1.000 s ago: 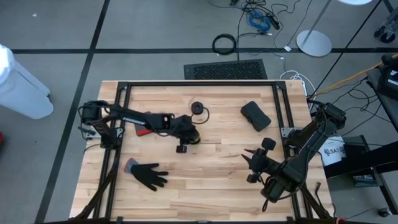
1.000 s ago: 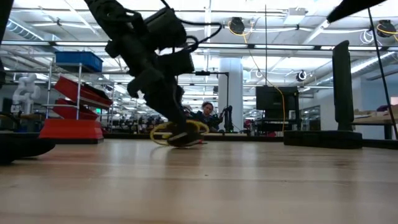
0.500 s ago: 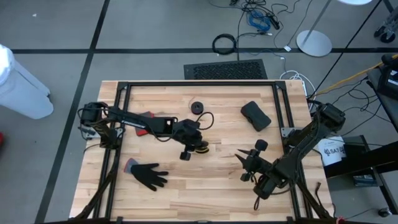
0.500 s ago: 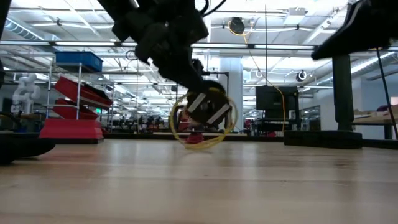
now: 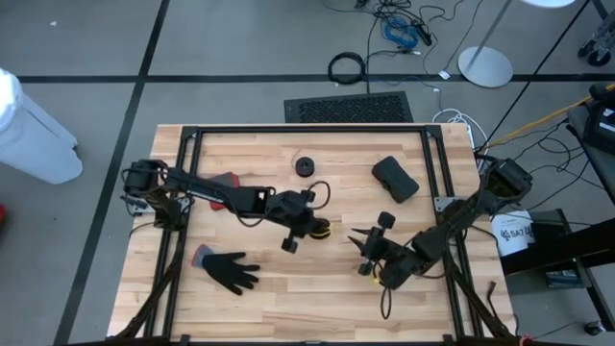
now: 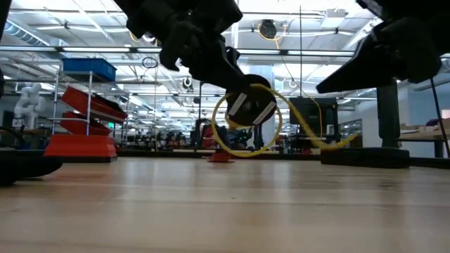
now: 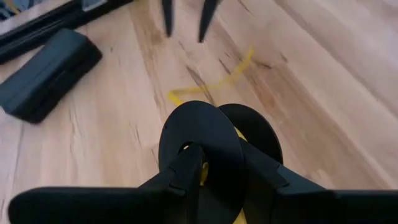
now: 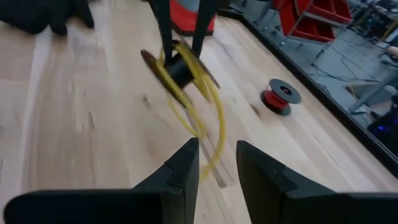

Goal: Coil cords
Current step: Uncoil the yellow wire from the spool

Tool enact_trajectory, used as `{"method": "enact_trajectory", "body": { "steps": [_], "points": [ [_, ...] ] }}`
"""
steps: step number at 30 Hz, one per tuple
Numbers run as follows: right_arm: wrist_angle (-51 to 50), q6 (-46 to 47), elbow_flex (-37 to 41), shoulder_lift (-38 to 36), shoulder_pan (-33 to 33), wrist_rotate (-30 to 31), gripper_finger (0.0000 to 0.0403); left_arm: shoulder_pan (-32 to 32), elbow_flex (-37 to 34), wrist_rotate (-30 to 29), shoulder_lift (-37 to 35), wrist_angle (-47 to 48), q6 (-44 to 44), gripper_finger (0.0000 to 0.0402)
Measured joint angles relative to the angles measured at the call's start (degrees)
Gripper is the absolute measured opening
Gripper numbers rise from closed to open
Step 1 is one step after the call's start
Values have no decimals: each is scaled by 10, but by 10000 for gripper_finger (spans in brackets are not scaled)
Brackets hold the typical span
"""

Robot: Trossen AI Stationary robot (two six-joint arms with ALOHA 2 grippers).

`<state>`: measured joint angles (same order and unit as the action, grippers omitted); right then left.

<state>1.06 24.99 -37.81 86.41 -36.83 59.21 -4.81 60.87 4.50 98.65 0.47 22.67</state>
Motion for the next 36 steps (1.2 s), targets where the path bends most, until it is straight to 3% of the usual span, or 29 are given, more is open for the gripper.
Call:
{"method": "enact_trajectory", "body": {
  "steps": [7, 14, 18, 24, 30, 36],
  "points": [
    [13, -22, 3, 0, 33, -20, 93, -6, 0, -1, 0, -1, 7, 91],
    [75, -70, 3, 0, 58, -113, 93, -6, 0, -1, 0, -1, 7, 91],
    [110, -109, 3, 0, 63, -119, 93, -6, 0, -1, 0, -1, 7, 91],
    [108, -110, 3, 0, 84, -137, 93, -10, 0, -1, 0, 0, 7, 91],
    [110, -113, 3, 4, 108, -198, 93, -14, 0, 0, 0, -1, 7, 91],
    [111, -121, 3, 9, 121, -203, 93, -14, 0, 13, 0, -1, 7, 91]
  ]
}}
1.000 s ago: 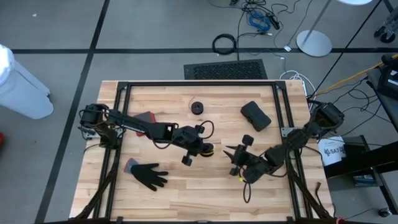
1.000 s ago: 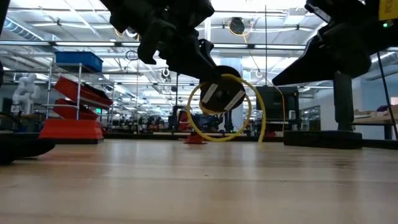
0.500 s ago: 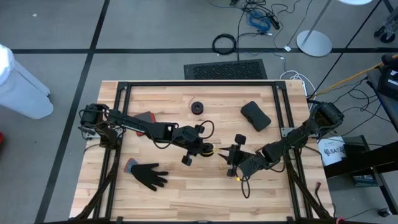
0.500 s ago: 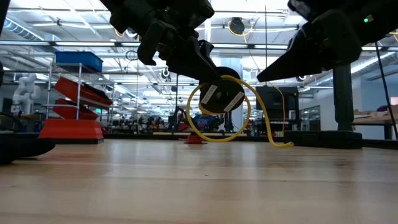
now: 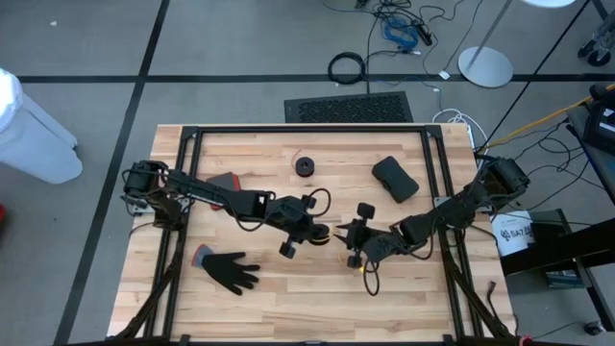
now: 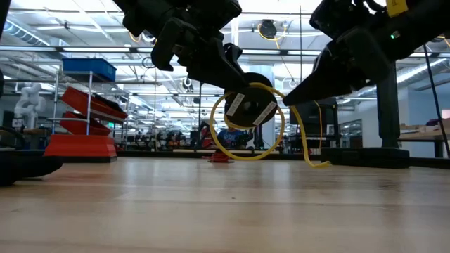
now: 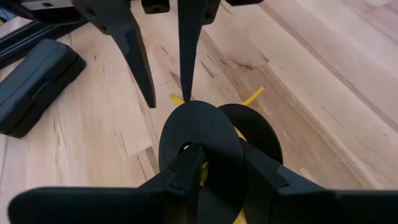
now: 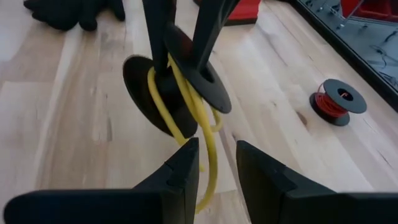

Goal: Coil cords
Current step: Uncoil the yellow wire from the spool

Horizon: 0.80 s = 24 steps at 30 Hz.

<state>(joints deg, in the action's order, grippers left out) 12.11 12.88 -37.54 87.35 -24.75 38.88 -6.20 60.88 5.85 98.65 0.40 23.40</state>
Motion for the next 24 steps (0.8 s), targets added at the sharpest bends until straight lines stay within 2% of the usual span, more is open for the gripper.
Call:
{"method": "enact_trajectory", "body": {
  "steps": [5, 10, 16, 24],
  "points": [
    [1, -6, 0, 0, 1, 1, 77, 0, 0, 1, 0, 1, 0, 91],
    [0, -8, 0, 0, 3, 0, 11, 0, 0, 1, 0, 0, 0, 91],
    [-17, -4, 0, 0, 4, 7, 3, 0, 0, 1, 0, 8, -1, 91],
    [-102, 57, 0, 0, -1, 42, 1, 0, 0, 1, 0, 37, -5, 91]
  ]
}}
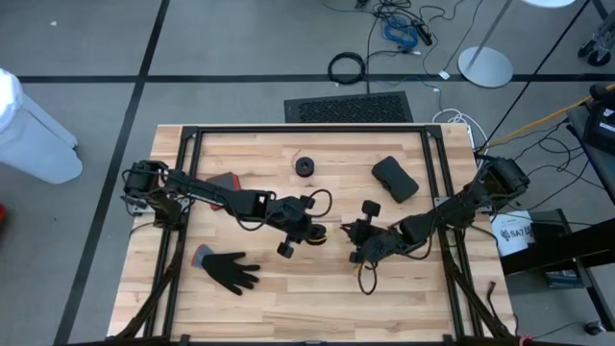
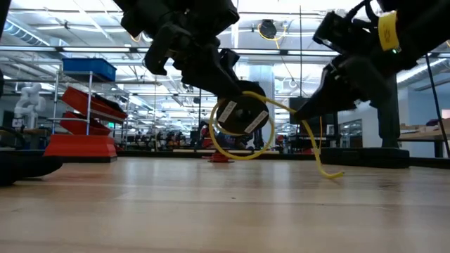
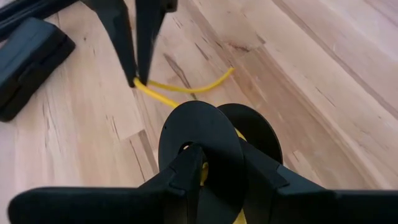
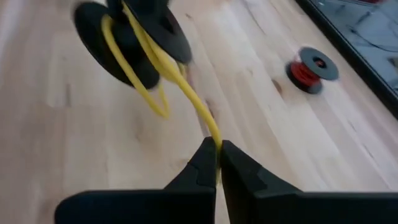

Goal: Coil cords
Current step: Uncoil the yellow wire from the spool

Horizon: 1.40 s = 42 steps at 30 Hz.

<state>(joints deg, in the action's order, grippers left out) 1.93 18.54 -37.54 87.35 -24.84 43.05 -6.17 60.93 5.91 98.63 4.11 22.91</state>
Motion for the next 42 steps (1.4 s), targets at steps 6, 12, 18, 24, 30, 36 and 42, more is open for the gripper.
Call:
{"method": "enact_trajectory", "body": {
  "steps": [6, 12, 18, 24, 30, 36, 42],
  "points": [
    [-62, 45, 0, -8, -14, 36, 1, 1, 0, 0, 0, 22, -1, 91],
    [-209, 158, 0, -42, -32, 79, 0, 2, 0, -2, 0, 45, -12, 91],
    [-361, 297, 0, -71, -50, 81, 0, 2, 0, -28, 0, 47, -16, 91],
    [-469, 422, 0, -91, -88, 76, 0, 11, 0, -48, 0, 94, -16, 91],
    [-562, 533, 0, -97, -113, 41, 0, 13, 0, -48, 0, 94, -27, 91],
    [-620, 602, 0, -97, -121, 6, 0, 13, 0, -30, 0, 58, -31, 91],
    [-638, 628, 0, -97, -120, -15, 0, 19, -1, 6, 0, -2, -31, 91]
  ]
}}
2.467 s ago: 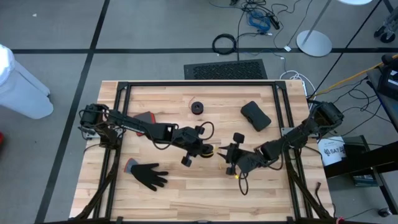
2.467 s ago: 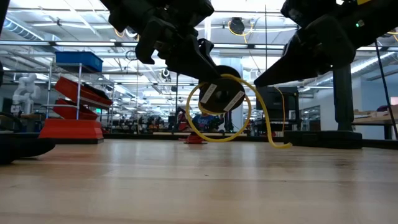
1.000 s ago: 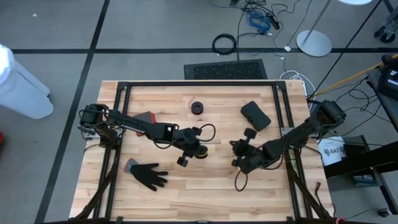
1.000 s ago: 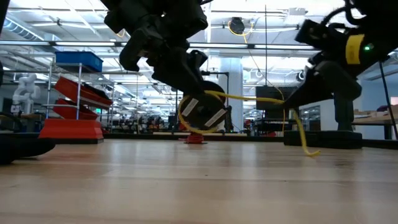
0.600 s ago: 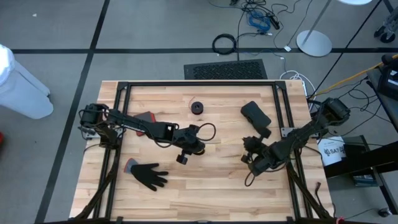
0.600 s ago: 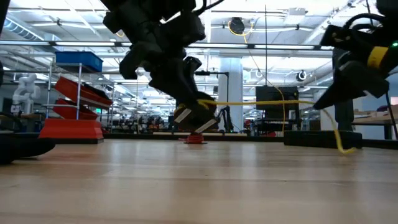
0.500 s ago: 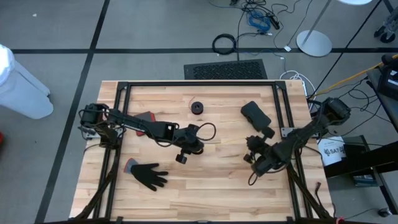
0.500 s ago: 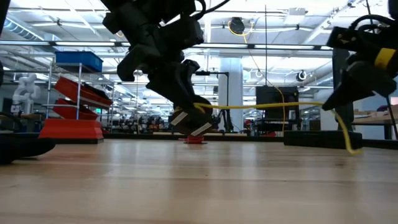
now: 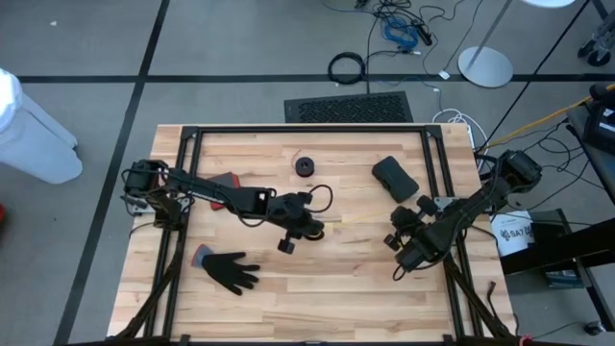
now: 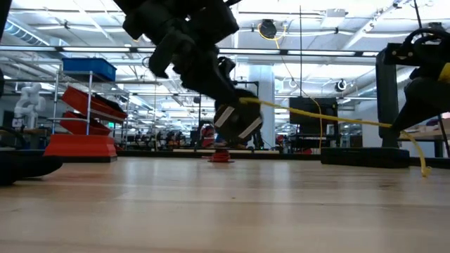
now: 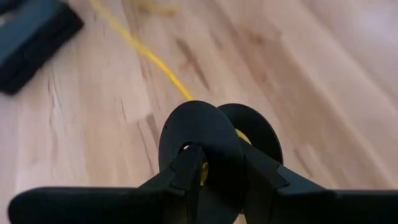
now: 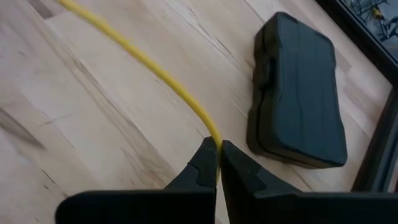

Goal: Coil cords
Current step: Uncoil the yellow wire from the spool

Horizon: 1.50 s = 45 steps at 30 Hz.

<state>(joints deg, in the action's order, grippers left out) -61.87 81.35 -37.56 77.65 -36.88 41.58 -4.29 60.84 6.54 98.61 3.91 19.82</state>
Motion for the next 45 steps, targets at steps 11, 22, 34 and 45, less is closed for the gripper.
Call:
{"method": "enact_trajectory", "body": {
  "steps": [11, 22, 34, 45],
  "points": [
    [2, 3, 0, 0, 0, 10, 0, 30, 0, 40, -14, -131, -10, 91],
    [83, -63, 0, 0, -8, 86, 0, 63, 0, -165, -13, -76, 4, 91],
    [206, -164, 0, 0, -7, 110, 0, 81, 0, -233, 28, -46, 16, 91],
    [214, -167, 0, -6, -7, 95, 0, 56, 2, -254, 124, -67, 20, 95]
  ]
}}
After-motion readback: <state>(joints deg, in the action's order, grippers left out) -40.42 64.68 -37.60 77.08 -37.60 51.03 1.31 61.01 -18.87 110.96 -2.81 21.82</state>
